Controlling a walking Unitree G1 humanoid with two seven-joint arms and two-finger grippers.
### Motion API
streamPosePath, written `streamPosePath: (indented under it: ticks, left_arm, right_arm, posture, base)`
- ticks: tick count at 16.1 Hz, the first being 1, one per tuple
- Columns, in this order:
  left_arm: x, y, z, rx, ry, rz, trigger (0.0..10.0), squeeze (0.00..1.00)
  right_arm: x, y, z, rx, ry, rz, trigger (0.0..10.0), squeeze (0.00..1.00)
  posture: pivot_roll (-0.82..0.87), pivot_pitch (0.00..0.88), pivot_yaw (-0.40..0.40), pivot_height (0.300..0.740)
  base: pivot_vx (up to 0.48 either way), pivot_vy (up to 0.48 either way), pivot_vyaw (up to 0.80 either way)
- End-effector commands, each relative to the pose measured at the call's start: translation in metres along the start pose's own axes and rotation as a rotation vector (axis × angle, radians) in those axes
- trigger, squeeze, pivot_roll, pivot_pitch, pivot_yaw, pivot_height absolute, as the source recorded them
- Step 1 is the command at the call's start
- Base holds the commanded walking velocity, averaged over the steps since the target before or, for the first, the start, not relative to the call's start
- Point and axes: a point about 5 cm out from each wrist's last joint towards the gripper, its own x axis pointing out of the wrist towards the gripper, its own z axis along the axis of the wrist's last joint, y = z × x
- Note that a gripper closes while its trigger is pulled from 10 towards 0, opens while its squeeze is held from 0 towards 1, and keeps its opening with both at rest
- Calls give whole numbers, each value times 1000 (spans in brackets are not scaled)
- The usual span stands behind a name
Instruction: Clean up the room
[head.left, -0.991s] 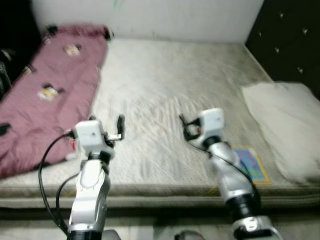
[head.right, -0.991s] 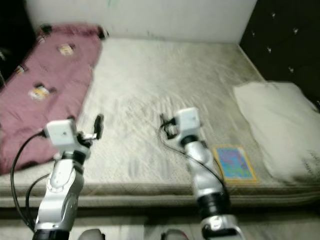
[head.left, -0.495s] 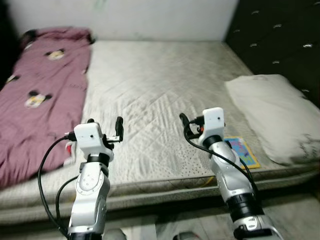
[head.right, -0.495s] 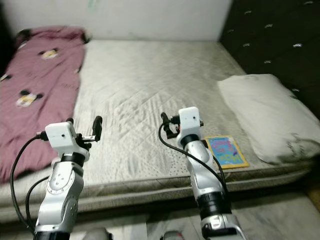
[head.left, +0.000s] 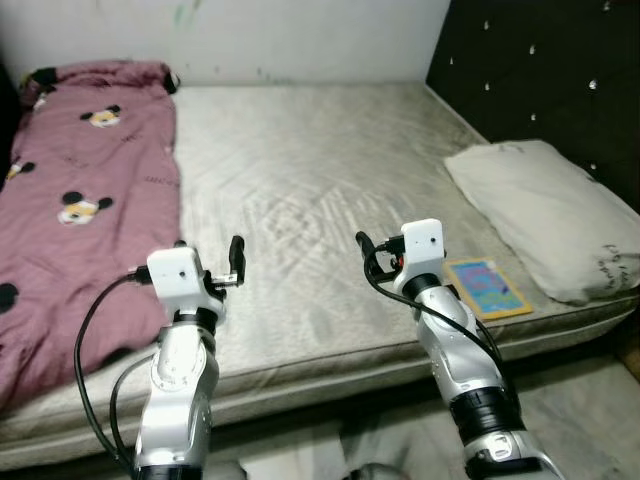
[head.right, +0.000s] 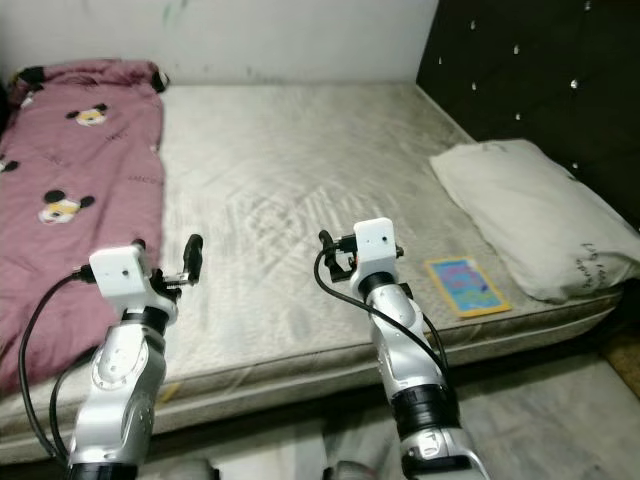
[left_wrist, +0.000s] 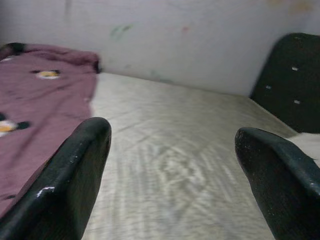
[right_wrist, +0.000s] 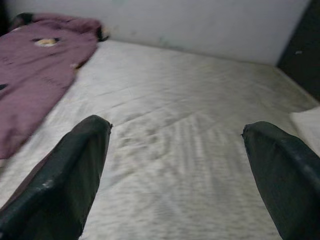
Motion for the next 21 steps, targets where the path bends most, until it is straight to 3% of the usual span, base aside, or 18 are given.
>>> streamPosePath:
  ticks: [1, 4, 11, 21]
  left_arm:
    - [0, 4, 1, 6, 1, 14, 10000, 0]
    - [0, 3, 1, 5, 0, 16, 10000, 0]
    - [0, 2, 2, -3, -17, 3, 10000, 0]
    - [0, 3, 2, -1, -17, -1, 10000, 0]
  right_arm:
    - [4, 4, 8, -3, -23, 18, 10000, 0]
    - [4, 4, 8, -5, -22, 21, 10000, 0]
    - [5, 5, 7, -9, -20, 29, 10000, 0]
    - [5, 6, 7, -7, -19, 30, 10000, 0]
  posture:
    - [13, 0, -69, 740]
    - [12, 0, -68, 740]
    - [13, 0, -69, 740]
    - [14, 0, -67, 740]
  base:
    - [0, 450, 0]
    - [0, 446, 0]
    - [0, 0, 0]
    - [182, 0, 0]
